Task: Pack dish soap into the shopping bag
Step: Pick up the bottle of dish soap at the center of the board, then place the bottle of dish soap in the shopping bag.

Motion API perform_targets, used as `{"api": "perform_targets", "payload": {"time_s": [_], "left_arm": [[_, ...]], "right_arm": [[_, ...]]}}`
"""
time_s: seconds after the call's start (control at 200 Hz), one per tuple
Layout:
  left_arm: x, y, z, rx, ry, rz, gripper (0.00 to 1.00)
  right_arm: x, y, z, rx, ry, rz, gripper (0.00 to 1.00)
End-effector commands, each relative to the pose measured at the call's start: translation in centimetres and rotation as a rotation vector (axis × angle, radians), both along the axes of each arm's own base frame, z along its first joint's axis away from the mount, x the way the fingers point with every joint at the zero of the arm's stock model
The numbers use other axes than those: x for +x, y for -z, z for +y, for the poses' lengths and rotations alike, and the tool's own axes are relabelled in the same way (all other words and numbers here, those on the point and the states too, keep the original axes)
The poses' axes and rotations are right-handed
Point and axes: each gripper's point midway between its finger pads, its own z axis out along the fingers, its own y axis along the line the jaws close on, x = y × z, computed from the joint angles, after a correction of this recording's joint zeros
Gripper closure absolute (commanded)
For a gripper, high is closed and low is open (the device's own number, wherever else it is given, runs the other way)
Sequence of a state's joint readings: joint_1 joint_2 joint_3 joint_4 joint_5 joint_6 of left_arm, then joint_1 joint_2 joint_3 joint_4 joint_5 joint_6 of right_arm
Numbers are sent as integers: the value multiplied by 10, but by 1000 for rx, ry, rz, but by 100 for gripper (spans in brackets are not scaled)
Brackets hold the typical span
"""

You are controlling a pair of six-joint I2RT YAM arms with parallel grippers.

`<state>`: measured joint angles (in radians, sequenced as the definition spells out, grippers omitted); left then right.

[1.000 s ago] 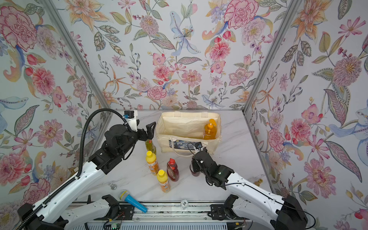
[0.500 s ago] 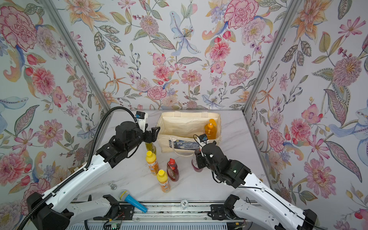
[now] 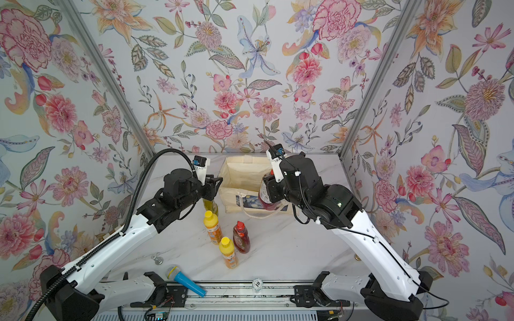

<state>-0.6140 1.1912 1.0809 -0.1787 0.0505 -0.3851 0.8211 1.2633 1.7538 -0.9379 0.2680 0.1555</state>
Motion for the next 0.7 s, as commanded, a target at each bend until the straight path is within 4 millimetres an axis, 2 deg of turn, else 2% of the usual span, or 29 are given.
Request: {"api": "perform_targets", "payload": {"time_s": [0.0,0.125,0.225,0.235,0.395,0.611,0.646,0.691], "left_arm": [[0,-8,-8,-33,33,-15,63],[-2,-5,-12,-45,50,-9,71],[-2,-4,-14,-52,61,-8,80],[-2,-4,-14,-53,62,-8,80],[-1,-7,-18,-69,69,-13,85],[3,-7,-21,-64,74,-12,89],[4,-7,-21,-61,71,-13,86],[5,-7,-20,-55,66,-14,76]], "right_arm": [[22,-45,-7,34,41,-120,95],[49,-59,-6,46,52,-134,94],[69,-54,-1,31,50,-120,95],[76,-53,-7,28,71,-119,95],[107,-19,-9,6,100,-117,94],[123,26,-18,49,115,-122,93],[124,33,-20,53,115,-120,93],[124,42,-20,55,112,-121,93]]}}
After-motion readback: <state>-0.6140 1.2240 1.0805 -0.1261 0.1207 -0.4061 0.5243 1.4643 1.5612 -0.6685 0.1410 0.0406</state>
